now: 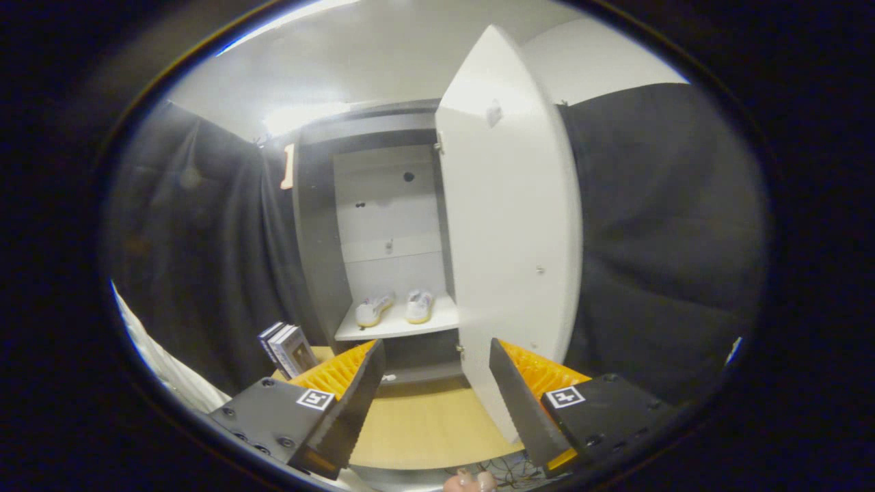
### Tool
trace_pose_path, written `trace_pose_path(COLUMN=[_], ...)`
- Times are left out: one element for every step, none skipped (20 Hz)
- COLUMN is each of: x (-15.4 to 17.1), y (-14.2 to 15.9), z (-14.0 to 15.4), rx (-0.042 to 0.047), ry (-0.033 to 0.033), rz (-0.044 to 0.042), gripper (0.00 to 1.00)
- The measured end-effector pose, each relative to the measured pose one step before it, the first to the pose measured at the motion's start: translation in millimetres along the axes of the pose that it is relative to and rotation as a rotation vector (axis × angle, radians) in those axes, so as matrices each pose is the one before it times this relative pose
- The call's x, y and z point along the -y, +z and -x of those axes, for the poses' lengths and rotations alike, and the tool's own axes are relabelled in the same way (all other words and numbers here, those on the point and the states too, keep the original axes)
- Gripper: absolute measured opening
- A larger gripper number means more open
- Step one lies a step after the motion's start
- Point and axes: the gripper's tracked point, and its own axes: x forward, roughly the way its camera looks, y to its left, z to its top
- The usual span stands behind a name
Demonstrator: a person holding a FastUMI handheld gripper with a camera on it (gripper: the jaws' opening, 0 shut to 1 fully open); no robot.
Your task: Open the shoe cabinet door, grab the shoes and put them into the shoe cabinet, then close the shoe cabinet door.
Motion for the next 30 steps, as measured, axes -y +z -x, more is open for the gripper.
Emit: trace_pose_path(x=[22.58,21.4,19.86,19.69,18.57,16.17,16.99,14.9,13.06,13.68,9.38,3.62,1.21,-1.55,-0.35,-0.44,-1.19,-0.45,-1.41,-3.19,-4.32,-4.67,-4.74,-4.41,-3.71,-3.78,-3.95,-4.5,-3.21,0.03], y=[4.44,0.63,1.48,1.16,1.78,2.55,4.91,3.35,4.14,3.09,2.76,-0.08,0.82,1.4,1.83,2.87,0.89,0.34,1.35,1.32,-1.57,-0.33,-0.93,0.4,-0.12,2.29,2.32,0.77,2.51,-0.26], z=[8.5,0.47,-2.29,-3.39,-7.03,-7.86,-8.39,-9.73,-12.18,-13.55,-13.41,-13.09,-14.19,-18.55,-15.46,-15.32,-15.88,-13.43,-12.26,-10.96,-10.35,-7.93,-6.28,-4.5,-2.17,-0.63,-0.17,1.1,0.46,2.48], rx=[0.0064,-0.00109,-0.00659,-0.00667,0.00173,0.00623,0.00877,0.0076,0.01161,0.00591,-0.00061,0.00098,0.00377,0.0076,0.00837,0.01357,0.00858,0.00271,0.00277,0.00094,-0.00018,-0.00316,-0.00503,-0.00293,0.00238,0.00845,0.01015,0.00876,0.00678,0.00717], ry=[-0.02437,-0.02534,-0.01732,-0.01035,-0.00857,0.00257,0.00101,0.00314,0.00288,0.00146,0.00724,0.01785,0.02062,0.02502,0.02003,0.02126,0.01769,0.01383,0.01421,0.01773,0.01997,0.02191,0.01648,0.01505,0.01278,0.00985,0.00734,0.00639,-0.00271,-0.00746], rz=[0.00134,0.00463,0.00437,0.00298,-0.00441,-0.00087,-0.00084,0.00657,0.01271,0.01248,0.01437,0.00954,0.00748,0.00336,0.0005,-0.00263,-0.00343,-0.00336,-0.00549,-0.00836,-0.00701,-0.00305,0.00107,0.00395,0.0017,0.00194,0.00313,0.00581,0.0154,0.00389], gripper=[0.96,0.96,0.96,0.96,0.96,0.96,0.95,0.95,0.95,0.95,0.95,0.95,0.95,0.95,0.95,0.95,0.95,0.95,0.95,0.95,0.95,0.95,0.95,0.95,0.95,0.95,0.95,0.95,0.95,0.95])
